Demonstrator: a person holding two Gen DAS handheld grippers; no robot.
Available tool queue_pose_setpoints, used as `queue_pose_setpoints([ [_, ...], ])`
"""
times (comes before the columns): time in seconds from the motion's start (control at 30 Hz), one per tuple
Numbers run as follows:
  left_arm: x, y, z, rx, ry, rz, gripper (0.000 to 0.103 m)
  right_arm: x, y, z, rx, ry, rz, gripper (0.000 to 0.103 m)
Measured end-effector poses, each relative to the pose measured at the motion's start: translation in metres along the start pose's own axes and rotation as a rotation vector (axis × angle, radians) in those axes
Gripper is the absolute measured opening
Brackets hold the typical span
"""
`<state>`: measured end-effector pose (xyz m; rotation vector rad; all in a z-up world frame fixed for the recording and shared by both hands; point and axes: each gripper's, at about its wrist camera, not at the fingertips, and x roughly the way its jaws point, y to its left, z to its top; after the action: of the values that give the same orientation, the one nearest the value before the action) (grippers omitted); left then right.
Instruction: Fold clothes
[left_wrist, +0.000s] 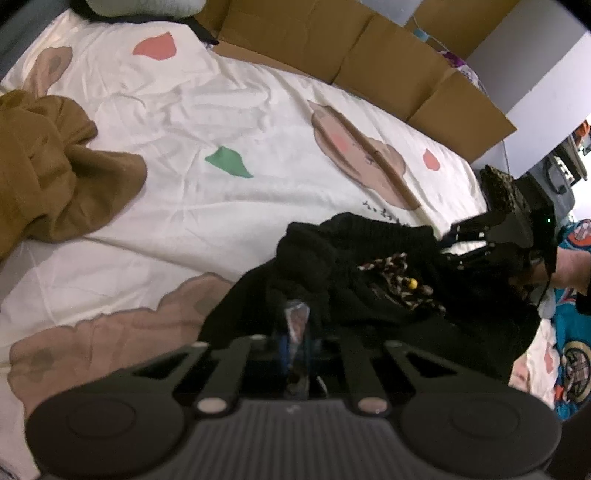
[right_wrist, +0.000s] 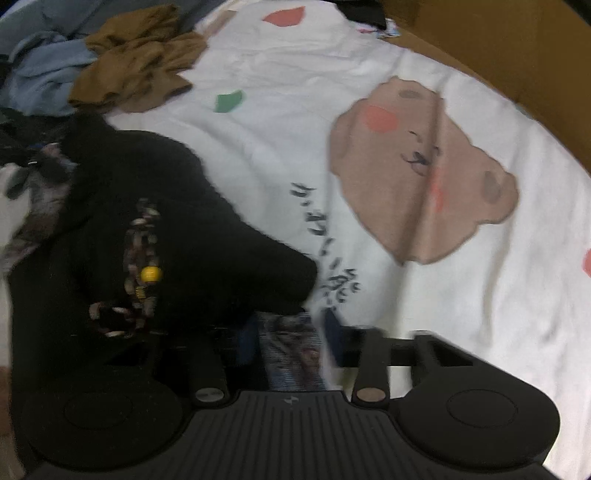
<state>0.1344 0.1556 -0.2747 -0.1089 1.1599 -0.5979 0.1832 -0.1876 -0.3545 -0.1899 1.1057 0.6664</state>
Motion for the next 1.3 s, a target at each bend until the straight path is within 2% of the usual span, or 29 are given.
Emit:
queue_pose_setpoints([
  [0.1, -0.007, -0.003, 0.005, 0.025, -0.018, 0.02, 0.007, -0.008, 0.001, 0.001, 0.007, -0.005, -0.023, 0.014],
  [0.3, -0.019, -0.005, 0.024, 0.058, -0.059, 0.029, 0.007, -0.044, -0.011, 0.004, 0.017, -0.07, -0.159, 0.011],
  [0.43, -0.016, -0.006, 0.043, 0.085, -0.084, 0.024, 0.006, -0.063, -0.014, 0.01, -0.03, -0.099, -0.252, 0.011],
  [0.73, 0.012, 0.008, 0.093, 0.112, -0.118, 0.049, 0.006, -0.059, -0.032, 0.026, -0.06, -0.111, -0.4, 0.011],
  [0.83, 0.033, 0.019, 0.103, 0.101, -0.093, 0.075, 0.006, -0.04, -0.04, 0.029, -0.018, -0.088, -0.371, 0.014],
  [0.9, 0.043, 0.026, 0.105, 0.091, -0.079, 0.089, 0.006, -0.029, -0.046, 0.029, 0.029, -0.075, -0.326, 0.03],
  [1.0, 0.05, 0.035, 0.106, 0.074, -0.07, 0.087, 0.006, -0.027, -0.054, 0.025, 0.079, -0.069, -0.282, 0.042],
  [1.17, 0.056, 0.043, 0.103, 0.055, -0.069, 0.077, 0.006, -0.053, -0.079, 0.018, 0.203, -0.172, -0.209, 0.045],
  [1.3, 0.058, 0.045, 0.102, 0.033, -0.077, 0.066, 0.006, -0.063, -0.101, 0.015, 0.259, -0.218, -0.242, 0.045],
])
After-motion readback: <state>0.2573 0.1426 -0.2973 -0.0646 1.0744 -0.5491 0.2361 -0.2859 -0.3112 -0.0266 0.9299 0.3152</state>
